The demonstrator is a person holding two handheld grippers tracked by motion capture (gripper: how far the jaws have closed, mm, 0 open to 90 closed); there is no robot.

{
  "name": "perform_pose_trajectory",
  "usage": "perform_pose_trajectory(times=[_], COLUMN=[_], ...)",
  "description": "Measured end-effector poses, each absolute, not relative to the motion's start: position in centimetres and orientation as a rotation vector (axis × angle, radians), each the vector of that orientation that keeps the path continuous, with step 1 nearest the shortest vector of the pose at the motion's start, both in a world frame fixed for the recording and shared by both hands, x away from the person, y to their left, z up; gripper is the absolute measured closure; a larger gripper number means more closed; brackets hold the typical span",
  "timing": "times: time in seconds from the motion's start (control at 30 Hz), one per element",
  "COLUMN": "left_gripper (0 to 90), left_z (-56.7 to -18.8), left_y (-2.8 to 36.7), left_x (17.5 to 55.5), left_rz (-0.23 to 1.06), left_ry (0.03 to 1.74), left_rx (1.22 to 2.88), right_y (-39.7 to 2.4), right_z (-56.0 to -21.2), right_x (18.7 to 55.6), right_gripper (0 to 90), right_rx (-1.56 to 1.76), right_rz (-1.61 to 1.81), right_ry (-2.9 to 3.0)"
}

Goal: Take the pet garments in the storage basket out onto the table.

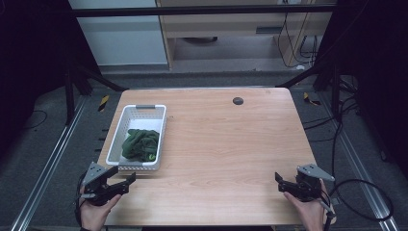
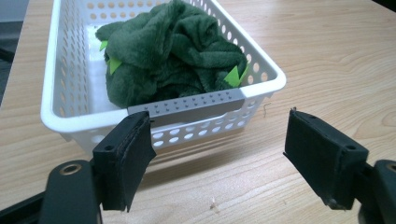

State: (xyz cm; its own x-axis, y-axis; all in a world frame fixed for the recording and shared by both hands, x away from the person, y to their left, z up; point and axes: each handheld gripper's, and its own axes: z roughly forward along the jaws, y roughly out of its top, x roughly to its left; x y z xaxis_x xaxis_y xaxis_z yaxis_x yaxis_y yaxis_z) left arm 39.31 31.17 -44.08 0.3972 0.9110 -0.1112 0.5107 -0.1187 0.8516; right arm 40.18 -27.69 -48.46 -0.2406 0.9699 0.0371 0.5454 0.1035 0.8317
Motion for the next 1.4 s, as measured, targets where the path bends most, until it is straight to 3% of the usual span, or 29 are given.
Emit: perform_pose_trajectory(times=[1.4], left_gripper=[21.1], left_z=[-39.0], left_y=[31.2], left_x=[43.8], left_rz=[0.612], left_ry=[1.182], left_rx=[1.76], right_y=[-27.5], right_z=[-49.0], right_x=[40.4], right_gripper=[9.5], right_rx=[1.475], right_rz=[0.996], right_ry=[1.896])
